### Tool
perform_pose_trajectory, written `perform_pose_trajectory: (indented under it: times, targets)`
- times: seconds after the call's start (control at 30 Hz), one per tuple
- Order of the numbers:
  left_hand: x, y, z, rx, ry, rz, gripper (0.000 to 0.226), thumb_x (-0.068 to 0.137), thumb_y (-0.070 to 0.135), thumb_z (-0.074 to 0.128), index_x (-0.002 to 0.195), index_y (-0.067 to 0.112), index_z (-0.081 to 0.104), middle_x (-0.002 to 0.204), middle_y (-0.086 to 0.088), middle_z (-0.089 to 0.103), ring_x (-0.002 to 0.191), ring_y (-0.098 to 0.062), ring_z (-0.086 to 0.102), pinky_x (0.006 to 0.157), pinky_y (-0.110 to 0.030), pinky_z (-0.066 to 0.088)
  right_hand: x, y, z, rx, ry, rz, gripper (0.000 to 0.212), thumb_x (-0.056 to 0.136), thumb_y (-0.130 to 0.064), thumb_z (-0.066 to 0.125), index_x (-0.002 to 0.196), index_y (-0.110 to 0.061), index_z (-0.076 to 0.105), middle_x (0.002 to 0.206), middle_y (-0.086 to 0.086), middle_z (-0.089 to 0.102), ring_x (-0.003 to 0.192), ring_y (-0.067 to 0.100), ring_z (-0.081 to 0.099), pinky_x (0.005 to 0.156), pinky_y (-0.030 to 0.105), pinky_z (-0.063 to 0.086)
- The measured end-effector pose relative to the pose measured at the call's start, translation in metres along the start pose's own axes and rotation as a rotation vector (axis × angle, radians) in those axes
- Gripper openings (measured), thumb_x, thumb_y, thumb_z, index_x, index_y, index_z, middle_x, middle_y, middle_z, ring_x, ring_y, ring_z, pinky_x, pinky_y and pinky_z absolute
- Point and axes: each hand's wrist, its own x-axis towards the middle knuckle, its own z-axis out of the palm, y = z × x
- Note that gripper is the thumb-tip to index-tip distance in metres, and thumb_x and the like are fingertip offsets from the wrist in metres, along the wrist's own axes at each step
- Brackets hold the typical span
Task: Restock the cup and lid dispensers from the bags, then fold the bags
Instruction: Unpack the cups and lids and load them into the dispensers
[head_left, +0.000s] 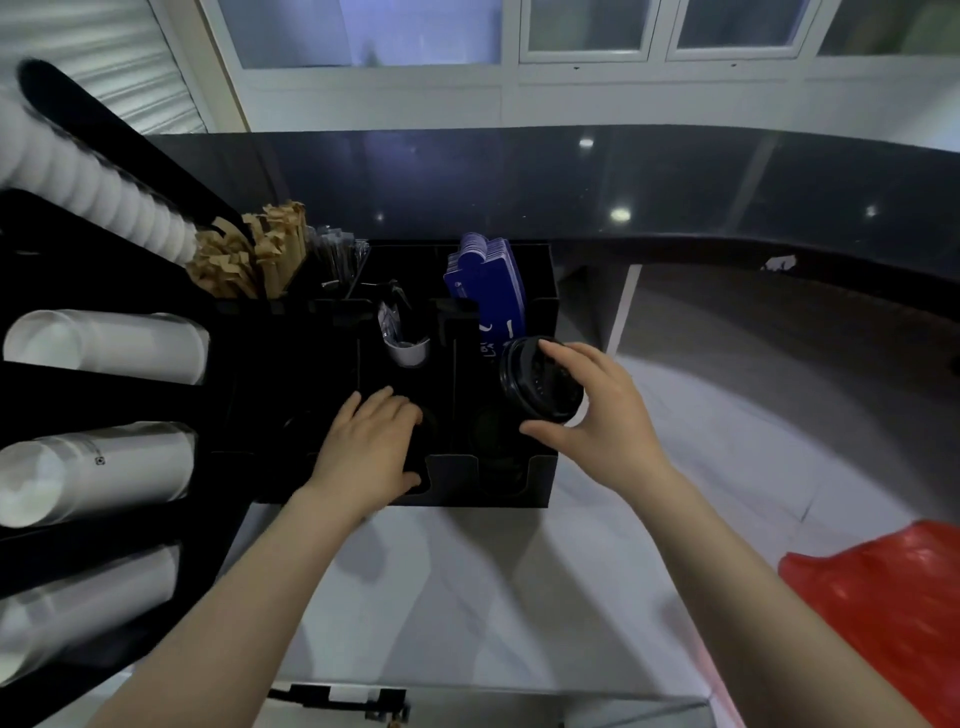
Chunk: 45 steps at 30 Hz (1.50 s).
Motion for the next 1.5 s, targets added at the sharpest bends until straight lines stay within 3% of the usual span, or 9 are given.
perform_pose_trajectory:
  times: [0.2, 0.43, 0.57, 0.67, 0.83, 1.0, 1.27, 1.4, 1.5]
  targets:
    - [0.011, -0.003, 0.002, 0.072, -0.121, -0.095, 0.096, 0.064, 0.062, 0.072, 0.139, 0.021, 0.028, 0.146, 0.0, 0.038, 0.145, -0.019, 0.009, 0.11, -0.06, -0.003, -0.005, 0.006, -0.004, -0.013, -0.043, -0.017, 0.084, 0.065, -0.033, 0.087, 0.139, -0.03, 0.047, 0.136, -0.007, 0.046, 0.124, 0.015, 0.04, 0.101, 0.018, 0.028]
    - [0.005, -0.006, 0.005, -0.031, -0.094, -0.083, 0.103, 0.068, 0.061, 0.07, 0.148, 0.027, 0.015, 0.152, 0.002, 0.03, 0.146, -0.016, 0.0, 0.107, -0.061, -0.016, -0.009, -0.008, 0.012, -0.13, -0.133, -0.094, 0.086, 0.062, -0.035, 0.086, 0.139, -0.03, 0.047, 0.139, 0.003, 0.043, 0.124, 0.028, 0.039, 0.103, 0.029, 0.031]
    - [0.004, -0.006, 0.006, -0.017, -0.078, -0.098, 0.098, 0.072, 0.061, 0.067, 0.149, 0.025, 0.019, 0.151, 0.002, 0.031, 0.146, -0.015, 0.004, 0.108, -0.062, -0.013, -0.006, -0.021, 0.036, -0.437, -0.209, -0.158, 0.086, 0.069, -0.043, 0.078, 0.143, -0.033, 0.035, 0.144, 0.004, 0.037, 0.129, 0.03, 0.035, 0.109, 0.047, 0.027]
    - [0.002, -0.006, 0.008, -0.009, -0.07, -0.095, 0.097, 0.072, 0.061, 0.066, 0.149, 0.023, 0.02, 0.15, 0.002, 0.033, 0.146, -0.016, 0.007, 0.108, -0.061, -0.014, -0.001, -0.022, 0.04, -0.482, -0.241, -0.096, 0.085, 0.07, -0.042, 0.077, 0.141, -0.032, 0.031, 0.141, 0.003, 0.038, 0.13, 0.03, 0.035, 0.111, 0.056, 0.021]
    - [0.004, -0.005, 0.008, 0.008, -0.107, -0.081, 0.106, 0.066, 0.064, 0.069, 0.148, 0.022, 0.018, 0.154, -0.001, 0.026, 0.146, -0.018, -0.003, 0.106, -0.061, -0.017, 0.0, -0.019, 0.044, -0.553, -0.259, -0.075, 0.088, 0.069, -0.038, 0.078, 0.14, -0.028, 0.028, 0.135, 0.009, 0.037, 0.125, 0.034, 0.037, 0.109, 0.059, 0.024]
    - [0.009, 0.0, 0.008, 0.025, -0.122, -0.124, 0.102, 0.061, 0.064, 0.071, 0.141, 0.022, 0.024, 0.14, -0.002, 0.047, 0.145, -0.021, 0.01, 0.104, -0.065, -0.017, 0.002, -0.019, 0.054, -0.68, -0.397, -0.065, 0.103, 0.069, -0.044, 0.079, 0.148, -0.026, 0.015, 0.145, 0.015, 0.027, 0.133, 0.035, 0.027, 0.108, 0.067, 0.015]
    - [0.006, -0.002, 0.006, -0.007, -0.04, -0.079, 0.098, 0.058, 0.057, 0.075, 0.137, 0.026, 0.025, 0.136, -0.004, 0.046, 0.139, -0.024, 0.024, 0.105, -0.061, -0.019, 0.016, -0.027, 0.05, -0.669, -0.45, -0.04, 0.091, 0.066, -0.04, 0.078, 0.14, -0.025, 0.026, 0.127, 0.013, 0.048, 0.117, 0.037, 0.047, 0.106, 0.068, 0.015]
    - [0.008, -0.006, -0.003, -0.124, -0.006, -0.07, 0.101, 0.059, 0.049, 0.079, 0.139, 0.028, 0.022, 0.136, -0.002, 0.039, 0.125, -0.026, 0.045, 0.111, -0.058, -0.008, 0.013, -0.025, 0.045, -0.58, -0.359, -0.101, 0.092, 0.064, -0.036, 0.078, 0.139, -0.028, 0.026, 0.134, 0.013, 0.039, 0.118, 0.038, 0.045, 0.109, 0.061, 0.022]
    - [0.007, -0.012, -0.009, -0.257, 0.034, -0.062, 0.102, 0.057, 0.045, 0.083, 0.139, 0.03, 0.024, 0.137, -0.002, 0.035, 0.122, -0.027, 0.047, 0.112, -0.049, 0.023, 0.011, -0.024, 0.039, -0.454, -0.28, -0.12, 0.088, 0.062, -0.033, 0.077, 0.135, -0.029, 0.029, 0.136, 0.012, 0.034, 0.111, 0.038, 0.048, 0.105, 0.056, 0.03]
